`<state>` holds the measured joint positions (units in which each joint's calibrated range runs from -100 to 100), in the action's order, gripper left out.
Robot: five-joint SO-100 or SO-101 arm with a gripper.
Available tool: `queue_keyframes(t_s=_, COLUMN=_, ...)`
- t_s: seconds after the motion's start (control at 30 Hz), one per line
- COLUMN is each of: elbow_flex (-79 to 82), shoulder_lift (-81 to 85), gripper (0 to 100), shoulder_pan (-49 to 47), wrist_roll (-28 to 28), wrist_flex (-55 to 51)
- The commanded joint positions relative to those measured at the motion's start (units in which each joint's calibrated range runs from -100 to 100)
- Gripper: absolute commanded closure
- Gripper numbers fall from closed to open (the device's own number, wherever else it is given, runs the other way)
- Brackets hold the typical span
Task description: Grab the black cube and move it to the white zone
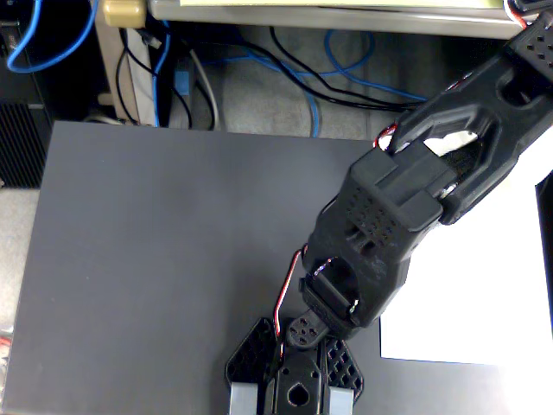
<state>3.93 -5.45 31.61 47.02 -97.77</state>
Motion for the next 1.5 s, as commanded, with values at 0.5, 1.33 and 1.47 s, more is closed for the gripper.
queue_keyframes(t_s=0.5, elbow_flex=4.41, shoulder_lift=0.03, gripper=78, shoulder_pan=-0.12, wrist_roll=1.06, wrist_flex=6.44)
queue_keyframes(t_s=1.33, elbow_flex=-15.44, shoulder_lift=1.04, gripper=62, shoulder_pan=-0.56, wrist_roll=3.95, wrist_flex=-2.05)
queue_keyframes(t_s=1.47, elbow_flex=-18.35, shoulder_lift=1.04, gripper=62, shoulder_pan=-3.06, wrist_roll=-0.98, wrist_flex=-1.97)
